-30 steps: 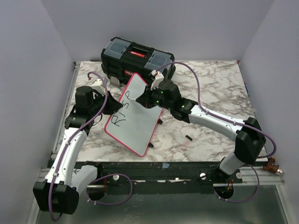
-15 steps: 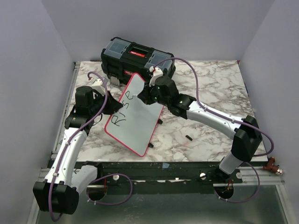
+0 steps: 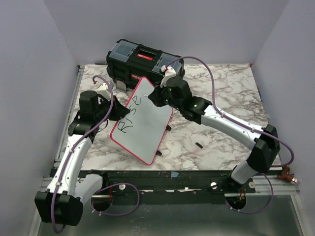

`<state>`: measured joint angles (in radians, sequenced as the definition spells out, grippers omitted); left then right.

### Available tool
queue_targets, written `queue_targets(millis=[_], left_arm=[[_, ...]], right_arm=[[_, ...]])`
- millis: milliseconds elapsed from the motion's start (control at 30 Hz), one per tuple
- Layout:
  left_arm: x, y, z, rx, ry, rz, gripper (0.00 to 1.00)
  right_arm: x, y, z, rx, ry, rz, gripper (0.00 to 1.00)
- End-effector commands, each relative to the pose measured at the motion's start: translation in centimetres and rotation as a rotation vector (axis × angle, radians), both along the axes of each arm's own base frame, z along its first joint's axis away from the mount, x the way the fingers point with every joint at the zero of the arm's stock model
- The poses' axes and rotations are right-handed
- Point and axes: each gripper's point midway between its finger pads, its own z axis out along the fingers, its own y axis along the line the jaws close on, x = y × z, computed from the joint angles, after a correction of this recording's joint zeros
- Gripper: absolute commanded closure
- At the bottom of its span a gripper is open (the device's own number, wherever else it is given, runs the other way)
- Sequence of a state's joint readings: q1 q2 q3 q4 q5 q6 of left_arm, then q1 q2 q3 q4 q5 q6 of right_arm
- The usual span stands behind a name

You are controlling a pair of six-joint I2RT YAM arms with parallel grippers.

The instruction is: Write a sentence on the whiteboard

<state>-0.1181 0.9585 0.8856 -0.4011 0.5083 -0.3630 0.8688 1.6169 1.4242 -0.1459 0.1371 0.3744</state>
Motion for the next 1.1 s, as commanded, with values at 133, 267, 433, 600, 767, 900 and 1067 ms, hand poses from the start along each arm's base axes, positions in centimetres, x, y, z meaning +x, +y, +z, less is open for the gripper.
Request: queue_targets(millis=[133,267,433,600,767,900,1067], left_arm=[[0.2,0.4,-0.2,0.075,-0.071,-0.03,1.0],[0.2,0.4,-0.2,0.075,-0.071,-0.031,1.0],[0.3,0.5,-0.3,0.081,-0.073,-0.023,1.0],[0.1,0.1,-0.2,0.072,-0.072,-0.038,1.0],[0.1,0.0,-0.1,0.065,-0.065,-0.038,1.0],[-0.1,0.0,0.0,0.059,-0.067,-0.04,1.0],[-0.2,-0.2,0.1,0.055,-0.07,-0.045,1.0]], right_arm=[[-2.3,-4.5,1.8,0.037,0.002,-0.089,0.99],[-3.6,-5.7,1.5,0.058,0.034,-0.097,0.99],[-5.5,-6.7,1.0,0.086,0.094,-0.087,0.99],[-6.6,-7.2,-0.4,0.067,0.165,-0.083,0.99],[-6.4,-7.6,-2.7,-0.023,0.242,-0.125,0.99],[-6.8,-7.7,-3.4,-0.043,0.269,-0.118,0.99],[-7.9,-7.1,-3.2,-0.02,0.279,-0.049,0.99]])
